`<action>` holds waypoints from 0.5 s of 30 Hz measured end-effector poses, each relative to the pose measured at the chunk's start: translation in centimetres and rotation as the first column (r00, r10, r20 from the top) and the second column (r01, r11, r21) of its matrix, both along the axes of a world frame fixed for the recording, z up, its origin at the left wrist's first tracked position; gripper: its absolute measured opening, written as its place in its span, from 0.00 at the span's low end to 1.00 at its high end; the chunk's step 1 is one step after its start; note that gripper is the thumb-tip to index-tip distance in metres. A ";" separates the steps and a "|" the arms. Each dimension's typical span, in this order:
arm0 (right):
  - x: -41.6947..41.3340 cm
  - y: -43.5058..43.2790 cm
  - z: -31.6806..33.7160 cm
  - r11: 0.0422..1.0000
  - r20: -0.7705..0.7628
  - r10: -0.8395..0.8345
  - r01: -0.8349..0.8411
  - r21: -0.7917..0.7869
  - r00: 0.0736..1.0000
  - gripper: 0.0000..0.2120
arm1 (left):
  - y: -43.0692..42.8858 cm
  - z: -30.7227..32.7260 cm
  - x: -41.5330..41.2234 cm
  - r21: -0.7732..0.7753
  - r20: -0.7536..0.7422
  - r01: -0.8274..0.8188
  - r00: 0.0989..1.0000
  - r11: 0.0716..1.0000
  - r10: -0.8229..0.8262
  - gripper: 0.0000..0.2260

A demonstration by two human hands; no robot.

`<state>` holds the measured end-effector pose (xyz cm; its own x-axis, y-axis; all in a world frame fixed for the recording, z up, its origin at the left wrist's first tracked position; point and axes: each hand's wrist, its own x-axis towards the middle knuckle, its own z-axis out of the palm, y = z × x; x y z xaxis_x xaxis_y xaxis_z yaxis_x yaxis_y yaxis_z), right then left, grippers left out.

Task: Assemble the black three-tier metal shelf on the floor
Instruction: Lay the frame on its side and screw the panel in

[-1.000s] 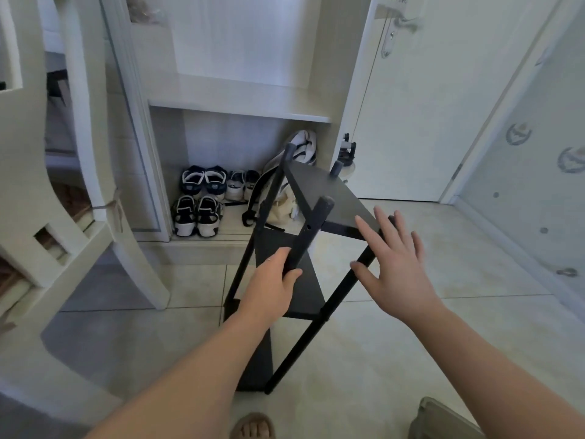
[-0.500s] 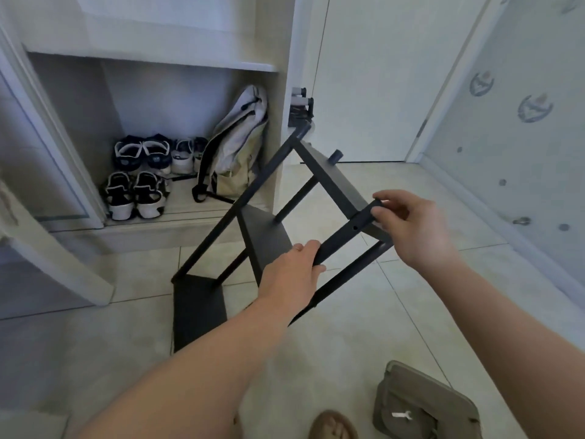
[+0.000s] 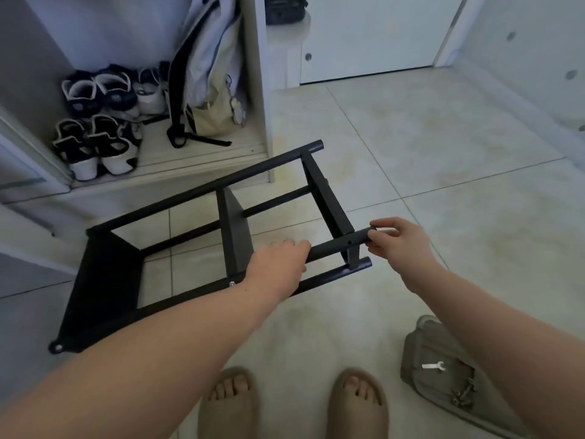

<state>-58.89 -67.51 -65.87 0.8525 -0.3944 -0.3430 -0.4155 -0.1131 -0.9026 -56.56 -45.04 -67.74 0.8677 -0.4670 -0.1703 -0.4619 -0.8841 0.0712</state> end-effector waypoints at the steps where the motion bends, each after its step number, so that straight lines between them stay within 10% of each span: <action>1: 0.3 0.3 -1.3 1.000 -0.030 0.000 0.001 0.019 1.000 0.07 | 0.3 -0.9 0.1 0.032 -0.012 0.010 1.000 0.999 -0.010 0.10; 15: 2.4 3.2 -10.5 0.993 -0.305 -0.023 0.056 0.100 0.952 0.03 | 2.8 -7.5 0.3 0.191 -0.112 0.043 0.993 0.981 -0.021 0.11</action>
<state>-56.48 -64.29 -76.41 0.6867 -0.3724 -0.6244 -0.6731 -0.0012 -0.7395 -56.23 -42.28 -75.29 0.8241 -0.4435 -0.3524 -0.4891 -0.8709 -0.0476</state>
